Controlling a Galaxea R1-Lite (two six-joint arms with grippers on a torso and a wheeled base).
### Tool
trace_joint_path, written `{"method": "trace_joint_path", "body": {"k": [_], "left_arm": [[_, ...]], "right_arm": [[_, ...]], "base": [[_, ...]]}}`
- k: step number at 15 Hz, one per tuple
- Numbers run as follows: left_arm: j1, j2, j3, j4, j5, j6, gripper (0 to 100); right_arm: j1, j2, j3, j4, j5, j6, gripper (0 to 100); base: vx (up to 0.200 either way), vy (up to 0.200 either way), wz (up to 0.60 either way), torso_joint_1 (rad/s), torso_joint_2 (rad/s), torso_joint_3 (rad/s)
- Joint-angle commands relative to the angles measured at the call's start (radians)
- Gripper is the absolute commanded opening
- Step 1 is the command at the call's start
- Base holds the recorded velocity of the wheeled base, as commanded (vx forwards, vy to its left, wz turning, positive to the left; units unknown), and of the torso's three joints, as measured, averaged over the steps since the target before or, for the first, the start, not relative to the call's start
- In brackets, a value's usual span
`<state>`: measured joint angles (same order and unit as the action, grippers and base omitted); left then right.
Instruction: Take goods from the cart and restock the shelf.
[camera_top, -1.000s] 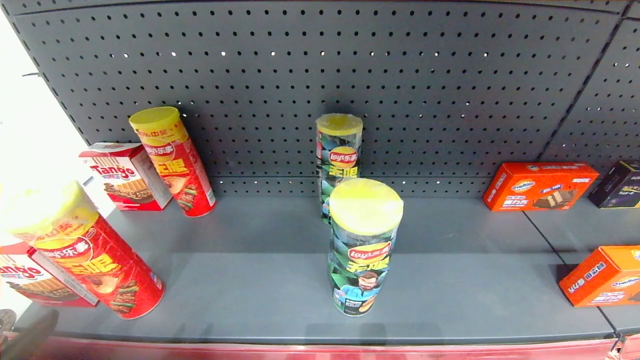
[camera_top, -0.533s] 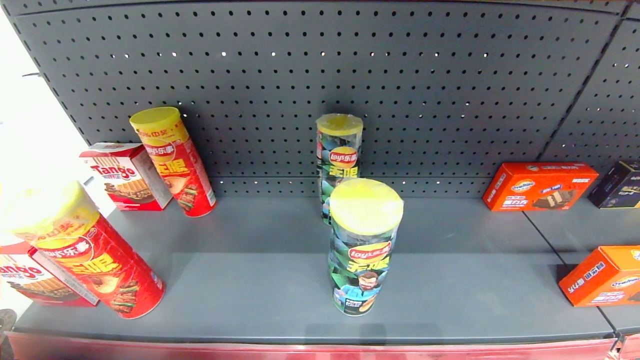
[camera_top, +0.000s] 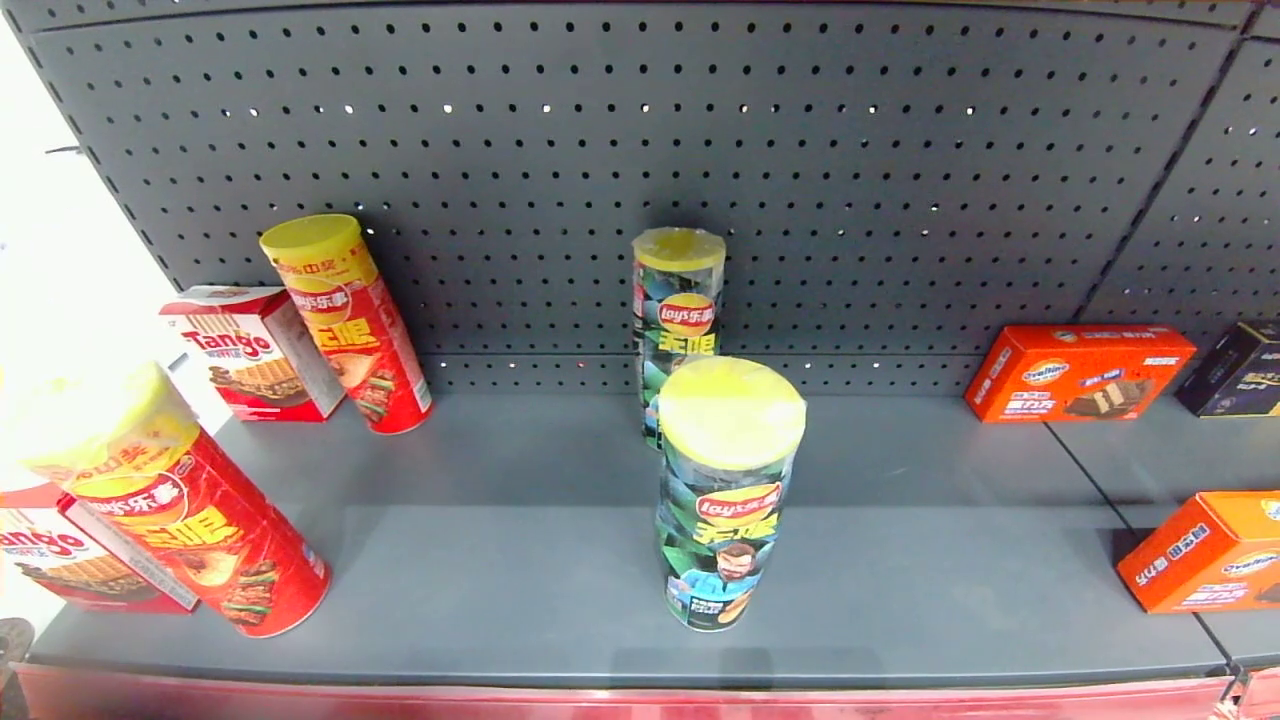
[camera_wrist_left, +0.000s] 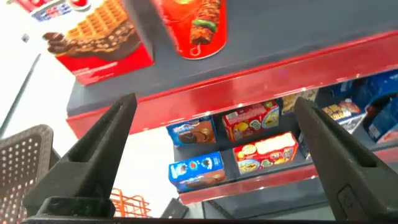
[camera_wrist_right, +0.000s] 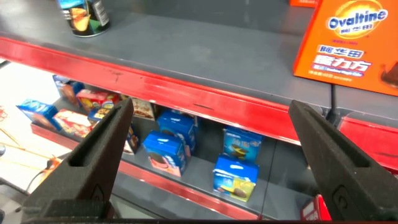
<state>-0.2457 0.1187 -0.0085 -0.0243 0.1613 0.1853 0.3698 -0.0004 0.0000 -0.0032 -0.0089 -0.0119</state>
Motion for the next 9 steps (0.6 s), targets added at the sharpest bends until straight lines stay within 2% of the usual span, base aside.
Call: {"method": "trace_joint_path", "body": {"k": [1,2,3,4,5,9], "left_arm": [[0.023,-0.021,-0.005,0.006,0.0,-0.003,100],[0.023,-0.019,-0.005,0.006,0.0,-0.001,100],[0.023,-0.017,-0.005,0.007,0.0,-0.001,100],[0.02,-0.008,-0.005,0.007,-0.002,-0.001,100],[0.016,0.002,-0.005,0.007,-0.005,-0.001,100],[0.037,0.001,-0.005,0.007,-0.003,-0.004,100]], "right_arm": [[-0.08,0.0,-0.005,-0.001,0.0,-0.003,100],[-0.094,0.05,-0.106,-0.006,-0.009,0.004,100],[-0.098,0.366,-0.373,0.003,-0.016,0.099,100],[-0.1,0.447,-0.476,-0.008,-0.006,0.116,100],[-0.089,0.516,-0.535,-0.004,0.007,0.084,100],[-0.049,0.691,-0.581,-0.02,0.075,-0.023,100]], "base": [[0.0,0.0,0.0,0.0,0.0,0.0],[0.0,0.0,0.0,0.0,0.0,0.0],[0.0,0.0,0.0,0.0,0.0,0.0],[0.0,0.0,0.0,0.0,0.0,0.0],[0.0,0.0,0.0,0.0,0.0,0.0],[0.0,0.0,0.0,0.0,0.0,0.0]]}}
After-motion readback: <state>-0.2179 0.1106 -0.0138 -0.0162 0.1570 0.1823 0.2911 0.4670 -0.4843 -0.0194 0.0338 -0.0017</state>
